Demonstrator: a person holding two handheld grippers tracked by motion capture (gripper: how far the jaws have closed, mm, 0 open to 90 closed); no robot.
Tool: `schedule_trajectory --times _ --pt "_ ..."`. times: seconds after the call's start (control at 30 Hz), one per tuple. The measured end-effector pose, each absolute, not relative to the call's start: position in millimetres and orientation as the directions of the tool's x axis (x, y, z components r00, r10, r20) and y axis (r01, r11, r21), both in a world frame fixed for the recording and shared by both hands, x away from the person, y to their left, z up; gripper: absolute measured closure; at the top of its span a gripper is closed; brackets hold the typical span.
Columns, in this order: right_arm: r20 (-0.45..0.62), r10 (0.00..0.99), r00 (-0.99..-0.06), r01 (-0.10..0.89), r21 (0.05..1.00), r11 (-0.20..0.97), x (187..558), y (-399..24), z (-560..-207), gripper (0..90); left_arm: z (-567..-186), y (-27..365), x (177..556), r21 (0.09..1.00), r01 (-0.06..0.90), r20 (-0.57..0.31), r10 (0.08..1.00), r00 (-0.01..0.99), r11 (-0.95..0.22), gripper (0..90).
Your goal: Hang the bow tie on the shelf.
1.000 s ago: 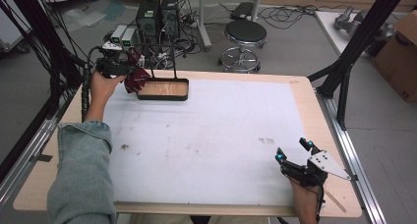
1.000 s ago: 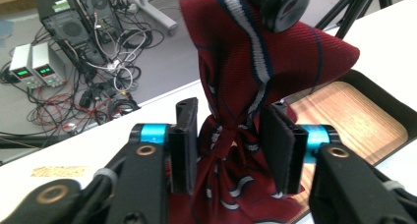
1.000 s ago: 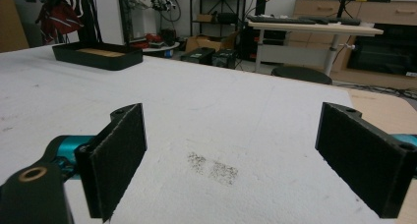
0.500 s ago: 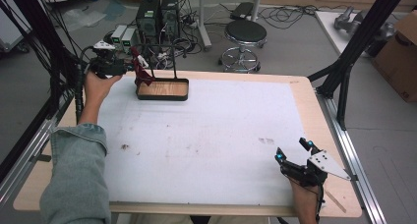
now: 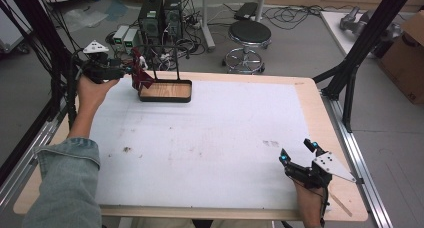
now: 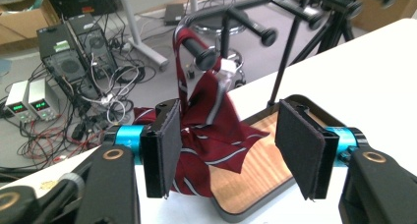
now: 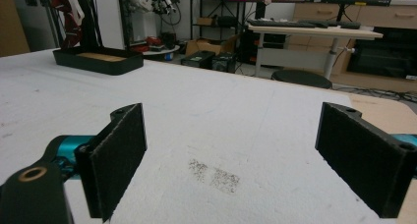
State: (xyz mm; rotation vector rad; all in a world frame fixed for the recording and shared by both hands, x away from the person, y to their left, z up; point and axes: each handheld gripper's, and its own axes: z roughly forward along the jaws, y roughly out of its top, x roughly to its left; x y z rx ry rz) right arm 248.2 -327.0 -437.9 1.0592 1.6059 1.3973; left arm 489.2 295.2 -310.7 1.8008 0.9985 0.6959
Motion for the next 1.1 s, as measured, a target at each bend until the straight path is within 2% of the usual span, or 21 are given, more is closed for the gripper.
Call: schedule_trajectory --times 0.6,1.1 --pt "-0.01 0.922 -0.387 0.111 0.992 0.057 252.5 -324.5 -436.6 11.0 -293.4 292.1 415.0 0.963 0.195 0.051 0.833 0.55 -0.187 35.7" --pt "-0.008 0.925 -0.381 0.109 0.993 0.053 252.6 -325.9 -436.3 11.0 -305.4 281.3 362.5 0.973 0.132 0.084 0.824 0.56 -0.189 22.4"
